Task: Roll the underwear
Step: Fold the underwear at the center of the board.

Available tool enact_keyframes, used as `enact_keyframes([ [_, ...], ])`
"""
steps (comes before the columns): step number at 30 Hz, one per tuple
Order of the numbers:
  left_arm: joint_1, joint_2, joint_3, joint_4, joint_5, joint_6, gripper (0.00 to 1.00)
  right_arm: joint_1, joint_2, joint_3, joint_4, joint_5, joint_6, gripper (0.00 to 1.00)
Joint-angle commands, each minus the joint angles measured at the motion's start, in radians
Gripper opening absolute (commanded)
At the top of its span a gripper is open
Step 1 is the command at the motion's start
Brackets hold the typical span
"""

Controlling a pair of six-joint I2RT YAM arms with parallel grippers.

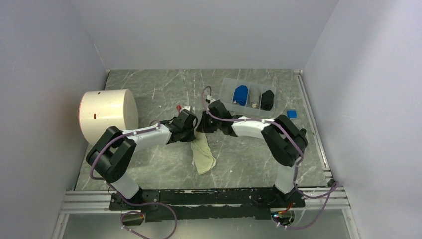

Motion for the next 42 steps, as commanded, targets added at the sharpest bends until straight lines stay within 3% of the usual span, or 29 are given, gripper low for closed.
enact_keyframes([
  [1, -0.002, 0.005, -0.008, 0.016, -0.015, -0.018, 0.07, 0.005, 0.103, 0.080, 0.015, 0.069, 0.000, 0.00],
  [9, -0.001, 0.002, -0.016, 0.006, -0.031, -0.023, 0.06, 0.006, 0.235, 0.124, -0.005, 0.070, -0.023, 0.00],
  [22, -0.001, -0.010, -0.017, 0.015, -0.034, -0.039, 0.07, -0.003, 0.005, 0.123, -0.038, 0.021, -0.090, 0.04],
  [33, -0.001, -0.007, -0.009, 0.005, -0.033, -0.030, 0.08, 0.000, 0.185, 0.152, -0.076, 0.104, -0.082, 0.00],
  [37, -0.001, -0.024, -0.018, 0.007, -0.041, -0.033, 0.23, 0.000, 0.205, 0.180, -0.096, 0.086, -0.108, 0.00],
  [42, -0.001, -0.045, -0.005, -0.013, -0.053, -0.032, 0.44, -0.003, 0.105, 0.184, -0.104, 0.044, -0.153, 0.07],
])
